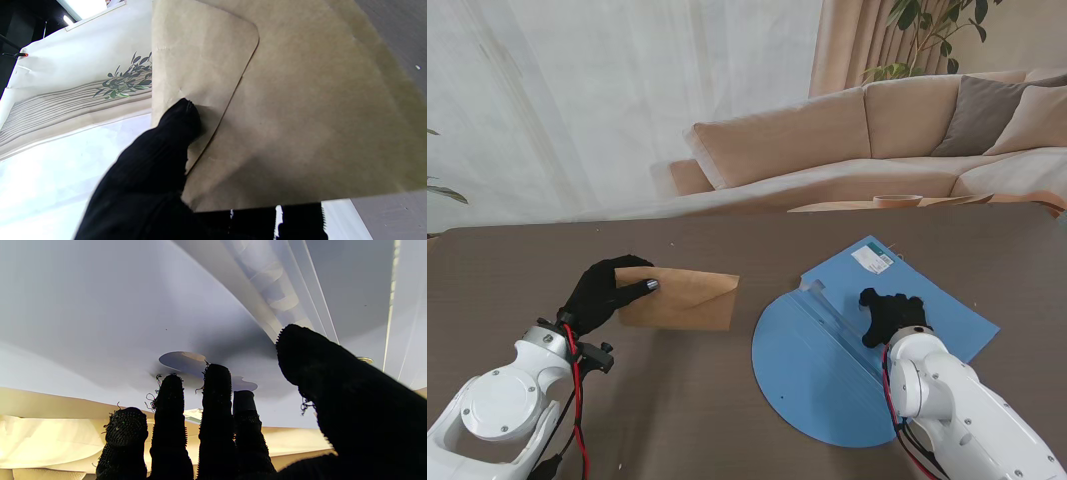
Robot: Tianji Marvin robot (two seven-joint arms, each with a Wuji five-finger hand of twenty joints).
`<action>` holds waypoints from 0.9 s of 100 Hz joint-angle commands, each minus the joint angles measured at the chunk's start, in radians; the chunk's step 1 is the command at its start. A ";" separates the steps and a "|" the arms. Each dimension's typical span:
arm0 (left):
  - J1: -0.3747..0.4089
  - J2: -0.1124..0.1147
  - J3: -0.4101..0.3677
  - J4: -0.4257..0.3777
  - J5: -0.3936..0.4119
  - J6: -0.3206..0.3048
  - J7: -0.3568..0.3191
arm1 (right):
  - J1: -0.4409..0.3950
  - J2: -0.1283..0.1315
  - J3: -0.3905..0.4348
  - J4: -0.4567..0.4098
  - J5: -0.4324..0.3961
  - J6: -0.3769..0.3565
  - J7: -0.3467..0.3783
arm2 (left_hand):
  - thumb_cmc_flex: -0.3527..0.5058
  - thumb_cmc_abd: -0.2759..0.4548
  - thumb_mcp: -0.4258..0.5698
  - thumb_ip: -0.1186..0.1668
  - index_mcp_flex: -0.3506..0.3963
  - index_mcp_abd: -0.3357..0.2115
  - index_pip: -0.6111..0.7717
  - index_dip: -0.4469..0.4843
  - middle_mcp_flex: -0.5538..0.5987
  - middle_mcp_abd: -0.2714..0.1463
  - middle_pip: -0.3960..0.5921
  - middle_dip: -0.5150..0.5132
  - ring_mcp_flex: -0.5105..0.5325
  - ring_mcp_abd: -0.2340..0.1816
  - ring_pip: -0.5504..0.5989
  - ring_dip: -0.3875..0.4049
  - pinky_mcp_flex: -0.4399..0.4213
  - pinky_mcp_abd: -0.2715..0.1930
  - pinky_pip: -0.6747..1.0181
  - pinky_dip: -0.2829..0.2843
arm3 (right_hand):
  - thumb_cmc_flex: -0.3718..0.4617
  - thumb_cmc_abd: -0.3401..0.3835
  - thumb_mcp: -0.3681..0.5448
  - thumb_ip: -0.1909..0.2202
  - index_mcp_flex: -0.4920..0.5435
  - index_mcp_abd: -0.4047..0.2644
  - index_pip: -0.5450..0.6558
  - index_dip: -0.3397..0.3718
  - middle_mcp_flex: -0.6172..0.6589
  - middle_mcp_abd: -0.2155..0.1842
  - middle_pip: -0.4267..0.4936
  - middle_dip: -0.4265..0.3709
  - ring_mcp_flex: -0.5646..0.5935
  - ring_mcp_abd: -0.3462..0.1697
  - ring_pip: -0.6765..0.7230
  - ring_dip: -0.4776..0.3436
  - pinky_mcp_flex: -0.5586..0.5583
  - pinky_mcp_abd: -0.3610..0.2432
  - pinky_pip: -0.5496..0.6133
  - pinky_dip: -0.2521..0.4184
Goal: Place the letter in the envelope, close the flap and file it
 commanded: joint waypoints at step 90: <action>0.000 -0.007 -0.003 0.000 -0.004 -0.012 -0.011 | -0.002 -0.010 -0.013 -0.019 0.031 0.034 0.001 | 0.066 0.074 0.018 0.015 0.036 -0.035 0.090 0.041 -0.009 -0.002 0.052 0.031 -0.016 -0.003 0.019 0.027 -0.010 -0.018 0.020 0.012 | 0.122 -0.124 0.274 -0.014 0.045 0.073 0.131 -0.035 -0.003 -0.054 0.255 0.173 0.038 0.042 0.100 0.070 0.007 0.041 0.013 -0.014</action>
